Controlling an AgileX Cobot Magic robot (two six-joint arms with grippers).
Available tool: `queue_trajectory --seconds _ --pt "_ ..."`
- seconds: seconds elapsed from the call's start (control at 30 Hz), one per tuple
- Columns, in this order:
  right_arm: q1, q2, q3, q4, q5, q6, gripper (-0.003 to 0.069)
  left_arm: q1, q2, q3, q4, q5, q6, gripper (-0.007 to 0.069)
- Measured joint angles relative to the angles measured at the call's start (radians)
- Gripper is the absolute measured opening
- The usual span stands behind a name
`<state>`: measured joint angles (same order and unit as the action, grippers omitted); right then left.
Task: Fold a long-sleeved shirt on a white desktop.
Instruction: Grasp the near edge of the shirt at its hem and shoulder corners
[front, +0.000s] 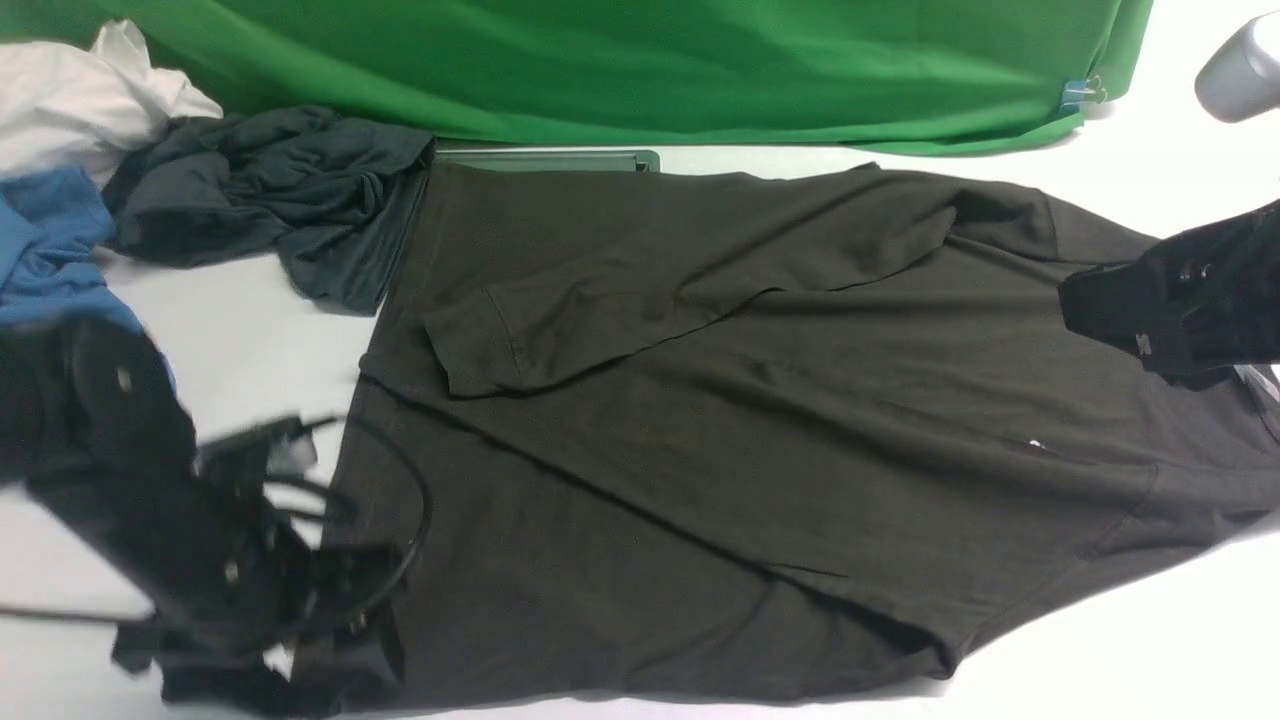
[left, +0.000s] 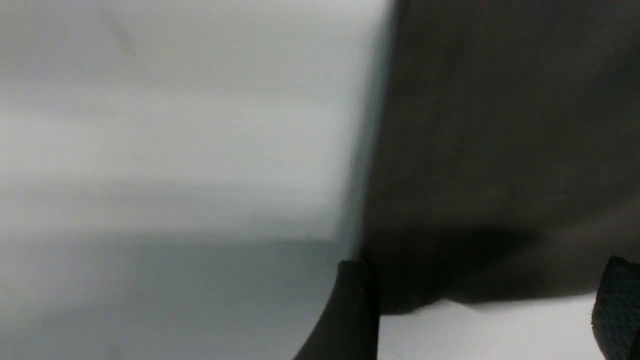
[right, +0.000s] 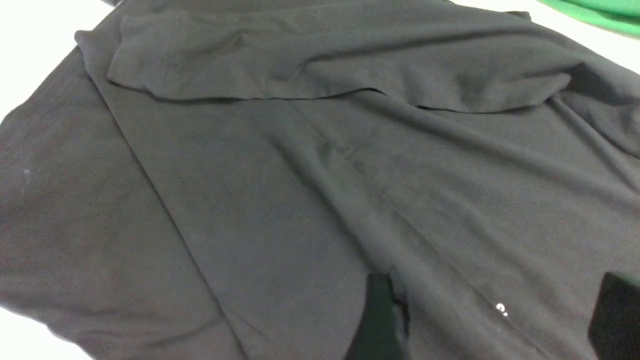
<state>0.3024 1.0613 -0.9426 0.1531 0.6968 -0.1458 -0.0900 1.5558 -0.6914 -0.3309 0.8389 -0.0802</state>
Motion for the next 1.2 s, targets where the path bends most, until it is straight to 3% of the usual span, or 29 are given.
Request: queue_trajectory --seconds 0.27,0.37,0.5,0.53,0.63,0.7,0.9,1.0,1.1,1.17,1.2 --pt "0.000 0.000 0.000 0.003 0.005 0.000 0.0538 0.003 0.051 -0.003 -0.020 0.009 0.051 0.0591" --pt "0.000 0.000 0.000 0.004 0.016 0.000 0.0538 0.004 0.056 -0.006 -0.016 0.019 0.099 0.0552" --pt "0.000 0.000 0.000 0.004 0.019 0.000 0.0538 0.005 0.064 -0.006 -0.033 0.013 0.135 0.0382" --pt "0.000 0.000 0.000 0.004 0.019 0.000 0.0538 0.005 0.064 -0.006 -0.036 0.012 0.136 0.0369" --pt "0.000 0.000 0.000 0.004 0.021 0.000 0.0538 0.005 0.075 -0.005 -0.065 0.005 0.155 0.0149" --pt "0.000 0.000 0.000 0.004 0.029 0.000 0.0538 0.005 0.072 -0.003 -0.067 0.004 0.159 0.0069" --pt "0.000 0.002 0.000 -0.038 0.144 0.002 0.0542 0.002 0.028 -0.002 -0.044 -0.004 0.160 0.0061" --pt "0.000 0.019 0.034 -0.166 0.221 0.007 0.0552 0.002 -0.055 -0.016 0.004 0.012 0.145 0.0056" --pt "0.000 0.031 0.092 -0.226 0.215 -0.107 0.0549 0.002 -0.132 -0.023 0.044 0.027 0.112 0.0056" --pt "0.016 0.056 0.168 -0.234 0.171 -0.268 0.0547 0.002 -0.201 -0.024 0.113 0.049 0.062 0.0056" --pt "0.019 0.059 0.168 -0.234 0.166 -0.268 0.0547 0.002 -0.206 -0.024 0.125 0.051 0.053 0.0055"
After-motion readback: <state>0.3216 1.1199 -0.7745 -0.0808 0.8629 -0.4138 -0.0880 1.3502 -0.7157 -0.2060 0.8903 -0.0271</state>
